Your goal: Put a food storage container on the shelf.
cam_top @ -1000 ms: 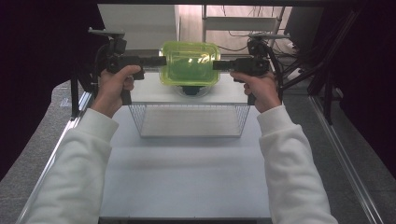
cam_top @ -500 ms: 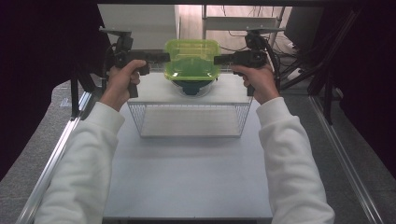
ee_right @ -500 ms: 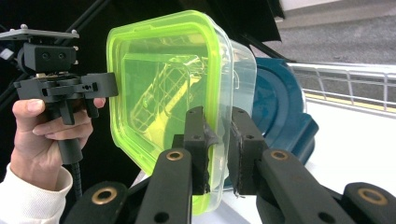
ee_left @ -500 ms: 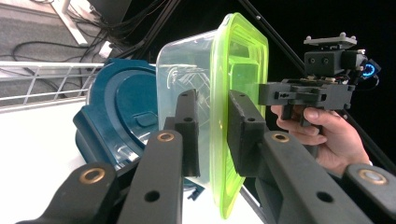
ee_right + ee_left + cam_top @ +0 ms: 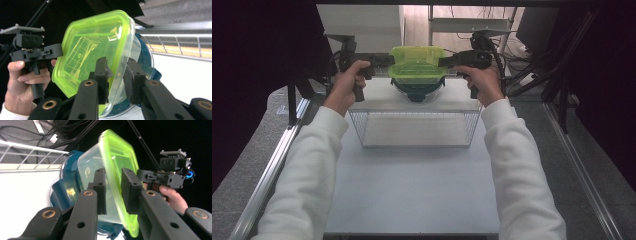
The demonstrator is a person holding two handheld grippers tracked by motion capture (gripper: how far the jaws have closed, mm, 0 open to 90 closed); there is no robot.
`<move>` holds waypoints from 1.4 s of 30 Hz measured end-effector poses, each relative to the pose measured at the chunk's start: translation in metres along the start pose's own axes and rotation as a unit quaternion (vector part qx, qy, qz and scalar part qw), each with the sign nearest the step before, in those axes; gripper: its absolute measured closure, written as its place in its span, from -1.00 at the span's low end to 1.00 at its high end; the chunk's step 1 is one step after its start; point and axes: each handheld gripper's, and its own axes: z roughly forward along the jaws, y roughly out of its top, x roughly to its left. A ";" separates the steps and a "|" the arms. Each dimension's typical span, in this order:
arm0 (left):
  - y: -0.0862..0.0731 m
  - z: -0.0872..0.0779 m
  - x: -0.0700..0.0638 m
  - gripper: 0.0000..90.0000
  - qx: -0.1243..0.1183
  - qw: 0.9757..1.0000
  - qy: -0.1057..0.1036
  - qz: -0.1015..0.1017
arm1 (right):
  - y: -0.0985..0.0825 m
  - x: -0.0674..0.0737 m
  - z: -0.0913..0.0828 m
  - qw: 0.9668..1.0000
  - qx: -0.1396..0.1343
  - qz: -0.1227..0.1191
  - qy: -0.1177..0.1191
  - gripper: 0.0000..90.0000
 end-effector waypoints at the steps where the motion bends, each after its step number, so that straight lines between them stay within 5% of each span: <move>1: 0.000 0.001 0.002 0.65 -0.002 1.000 -0.002 -0.006 | 0.000 -0.001 0.002 1.000 -0.002 0.009 0.002 0.58; 9: 0.000 0.005 0.005 0.50 -0.008 1.000 0.006 0.002 | -0.003 -0.006 0.007 0.999 -0.021 0.040 0.018 0.31; 13: 0.000 0.004 0.003 -0.02 -0.040 0.998 0.034 0.026 | -0.003 -0.004 0.006 0.998 -0.053 0.042 0.016 -0.24; 15: -0.001 0.001 0.000 -0.19 -0.047 0.997 0.042 0.045 | -0.003 -0.002 0.000 0.996 -0.083 0.025 0.010 -0.36; 20: -0.008 -0.015 -0.013 -0.39 -0.036 0.993 0.056 0.094 | -0.008 0.005 -0.016 0.996 -0.082 -0.026 0.009 -0.45; 24: -0.024 -0.031 -0.029 -0.43 -0.037 0.989 0.064 0.129 | -0.022 0.011 -0.033 0.993 -0.089 -0.075 0.015 -0.47; 27: -0.041 -0.045 -0.041 -0.44 -0.036 0.983 0.085 0.158 | -0.036 0.013 -0.047 0.990 -0.093 -0.108 0.014 -0.48; 34: -0.083 -0.064 -0.047 -0.46 -0.025 0.978 0.096 0.184 | -0.072 0.018 -0.071 0.983 -0.080 -0.167 -0.001 -0.47; 40: -0.114 -0.072 -0.047 -0.44 -0.022 0.973 0.103 0.204 | -0.099 0.019 -0.076 0.978 -0.067 -0.195 -0.001 -0.46; 42: -0.125 -0.074 -0.046 -0.44 -0.021 0.970 0.110 0.215 | -0.108 0.019 -0.076 0.977 -0.064 -0.205 -0.006 -0.46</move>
